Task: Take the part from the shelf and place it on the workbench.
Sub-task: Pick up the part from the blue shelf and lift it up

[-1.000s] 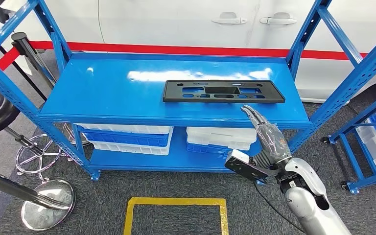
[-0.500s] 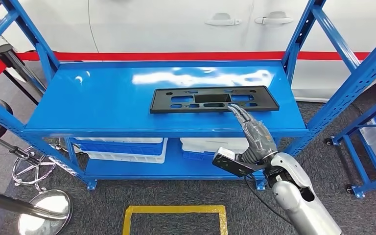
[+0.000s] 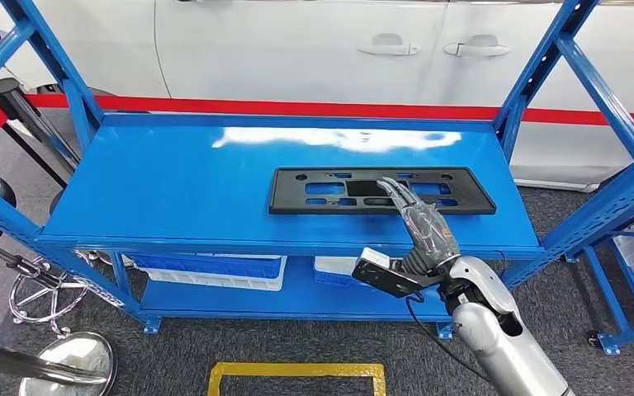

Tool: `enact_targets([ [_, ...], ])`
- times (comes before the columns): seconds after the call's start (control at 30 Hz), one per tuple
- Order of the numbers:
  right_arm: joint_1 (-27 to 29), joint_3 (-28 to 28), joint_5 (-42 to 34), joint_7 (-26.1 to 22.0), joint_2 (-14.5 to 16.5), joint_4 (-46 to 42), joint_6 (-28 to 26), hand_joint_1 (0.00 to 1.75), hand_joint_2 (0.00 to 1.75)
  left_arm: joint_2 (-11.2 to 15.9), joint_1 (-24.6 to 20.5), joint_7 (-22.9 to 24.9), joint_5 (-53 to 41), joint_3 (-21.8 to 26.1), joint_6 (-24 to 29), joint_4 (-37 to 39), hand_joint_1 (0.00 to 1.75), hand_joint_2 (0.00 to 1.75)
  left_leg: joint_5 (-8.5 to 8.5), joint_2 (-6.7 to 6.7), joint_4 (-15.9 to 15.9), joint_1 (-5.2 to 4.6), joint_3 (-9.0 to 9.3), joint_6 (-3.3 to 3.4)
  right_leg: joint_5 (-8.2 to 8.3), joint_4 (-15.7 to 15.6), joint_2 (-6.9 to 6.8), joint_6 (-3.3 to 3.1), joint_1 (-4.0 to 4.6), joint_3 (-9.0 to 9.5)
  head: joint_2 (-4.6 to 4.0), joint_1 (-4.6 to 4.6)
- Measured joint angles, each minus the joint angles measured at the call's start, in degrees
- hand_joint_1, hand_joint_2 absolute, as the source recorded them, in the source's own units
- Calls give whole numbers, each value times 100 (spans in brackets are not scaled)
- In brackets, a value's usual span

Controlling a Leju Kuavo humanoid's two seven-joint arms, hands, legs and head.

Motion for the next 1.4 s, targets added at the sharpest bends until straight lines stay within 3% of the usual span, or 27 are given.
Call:
enact_targets([
  [0.1, 2, 3, -4, -2, -1, 37, 2, 0, 175, -2, 5, -7, 1, 4, 0, 1, 0, 0, -163, -3, 5, -3, 216, -48, 740, -893, -14, -61, 17, 161, 0, 0],
  [0.17, 3, 9, -5, -2, -2, 62, 7, 0, 175, -5, 3, -9, 1, 5, 0, 3, 0, 0, -239, -2, -7, -8, 277, -112, 937, -1314, -27, -135, 64, 244, 0, 4],
  [0.3, 7, 20, -5, -7, 3, 87, 9, 0, 175, -1, -16, -11, 1, 9, -2, 2, 0, 0, -246, 5, 227, -13, 238, -241, 941, -1479, -13, -276, 52, 393, 0, 4],
  [0.37, 1, 22, -5, -9, 8, 89, 9, 0, 175, 2, -28, -12, 1, 10, -7, 2, 0, 0, -380, 6, 757, 6, -64, -292, 913, -1545, -18, -326, 34, 494, 1, -3],
  [0.43, 2, 28, -5, -9, 9, 97, 9, 0, 175, 3, -29, -13, 1, 12, -8, 2, 0, 0, -666, 6, 1420, 18, -521, -342, 863, -1559, -17, -355, 35, 551, 1, -10],
  [0.47, 6, 31, -5, -9, 9, 105, 9, 0, 175, 3, -25, -14, 0, 14, -8, 2, 0, 0, -748, 7, 1618, 23, -701, -359, 832, -1557, -13, -358, 36, 581, 0, -10],
  [0.5, 12, 35, -5, -9, 9, 115, 10, 0, 175, 4, -20, -18, -1, 15, -6, 2, 0, 0, -712, 7, 1657, 27, -810, -368, 799, -1553, -7, -358, 37, 622, 0, -10],
  [0.53, 16, 38, -3, -10, 9, 124, 13, 0, 175, 4, -12, -33, -3, 15, -3, 2, 0, 0, -533, 7, 1485, 29, -808, -367, 766, -1550, 1, -352, 36, 672, 0, -10],
  [0.6, 23, 46, 50, -13, 5, 144, 33, 0, 175, 10, 8, -111, -4, 16, 13, 5, 0, 0, 41, 6, 760, 29, -616, -326, 695, -1542, 14, -327, 38, 773, 0, -9],
  [0.67, 30, 68, 161, -14, -9, 179, 72, 0, 175, 19, 13, -205, -2, 17, 40, 10, 0, 0, 261, 9, 208, 4, -467, -270, 637, -1524, 24, -278, 54, 788, 0, -10],
  [0.73, 44, 108, 267, -24, -45, 227, 114, 0, 175, 27, 5, -252, 3, 21, 55, 13, 0, 0, 240, 8, 75, -10, -436, -237, 598, -1506, 21, -245, 77, 761, 0, -6],
  [0.87, 49, 176, 393, -67, -133, 327, 145, 0, 175, 33, 5, -282, 12, 25, 54, 13, 0, 0, 306, -5, 46, -14, -408, -234, 573, -1526, 2, -319, 86, 797, 0, -2],
  [1.03, 49, 243, 493, -74, -167, 429, 131, 0, 175, 33, -5, -320, 48, 29, 42, 13, 0, 0, 274, -7, 46, -21, -405, -190, 571, -1584, -1, -308, 85, 825, 0, -1],
  [1.2, 50, 272, 517, -73, -168, 468, 126, 0, 175, 33, -8, -334, 71, 36, 25, 13, 0, 0, 266, -6, 48, -34, -402, -168, 572, -1601, -1, -216, 69, 828, 0, -1],
  [1.4, 51, 289, 532, -64, -168, 471, 113, 0, 175, 33, -6, -304, 95, 38, 7, 13, 0, 0, 268, -6, 49, -38, -390, -165, 572, -1599, -1, -174, 64, 834, 0, -1],
])
